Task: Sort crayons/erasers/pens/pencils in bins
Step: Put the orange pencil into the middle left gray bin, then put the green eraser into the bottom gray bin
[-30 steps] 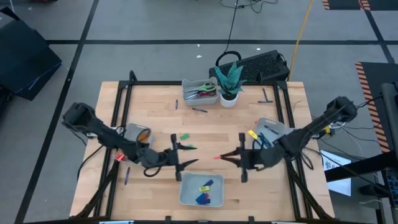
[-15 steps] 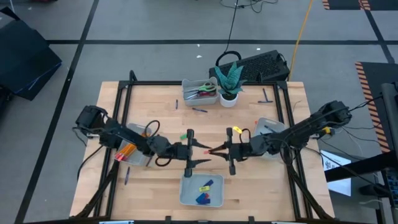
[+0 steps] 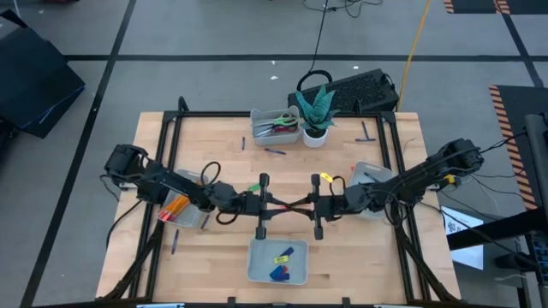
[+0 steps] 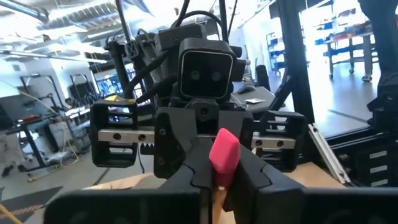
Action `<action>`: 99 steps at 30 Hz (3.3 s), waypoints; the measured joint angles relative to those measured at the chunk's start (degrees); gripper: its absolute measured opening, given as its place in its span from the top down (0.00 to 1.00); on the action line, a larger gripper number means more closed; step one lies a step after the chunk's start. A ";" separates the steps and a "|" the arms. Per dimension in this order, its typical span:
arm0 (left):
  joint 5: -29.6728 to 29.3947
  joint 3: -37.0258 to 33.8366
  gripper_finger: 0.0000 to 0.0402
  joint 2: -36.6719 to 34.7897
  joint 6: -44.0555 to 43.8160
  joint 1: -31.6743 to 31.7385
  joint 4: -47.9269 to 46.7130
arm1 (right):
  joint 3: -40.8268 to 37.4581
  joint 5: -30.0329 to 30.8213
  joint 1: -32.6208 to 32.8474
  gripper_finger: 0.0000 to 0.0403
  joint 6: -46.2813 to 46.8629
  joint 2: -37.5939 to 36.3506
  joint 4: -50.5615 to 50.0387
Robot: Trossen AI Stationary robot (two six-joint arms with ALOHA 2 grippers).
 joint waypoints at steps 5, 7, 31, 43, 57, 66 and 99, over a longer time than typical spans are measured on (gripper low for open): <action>-1.01 0.00 0.93 -0.43 -0.40 0.00 -0.27 | 0.00 -0.20 0.01 0.84 0.09 0.00 0.23; -1.77 0.00 0.93 -0.63 -0.25 0.00 -0.59 | 0.00 -0.07 0.05 0.77 0.13 0.00 0.15; -0.88 24.55 0.94 -33.87 -76.10 -0.01 -138.24 | 0.07 19.81 -0.11 0.50 15.93 -13.54 -33.84; 6.03 8.65 0.91 -32.98 -76.54 9.26 -139.08 | -3.23 19.58 -0.36 0.50 19.40 -13.16 -33.56; 1.76 3.96 0.73 -31.73 -63.92 15.00 -127.67 | -4.39 19.54 0.05 0.50 21.40 -13.14 -33.78; 5.98 4.38 0.56 -32.49 -68.52 11.47 -127.39 | -4.39 19.53 0.05 0.50 19.66 -13.01 -34.39; -12.05 1.64 0.42 -2.01 -35.55 10.78 -72.77 | 3.54 3.27 -1.19 0.43 16.44 5.18 -30.17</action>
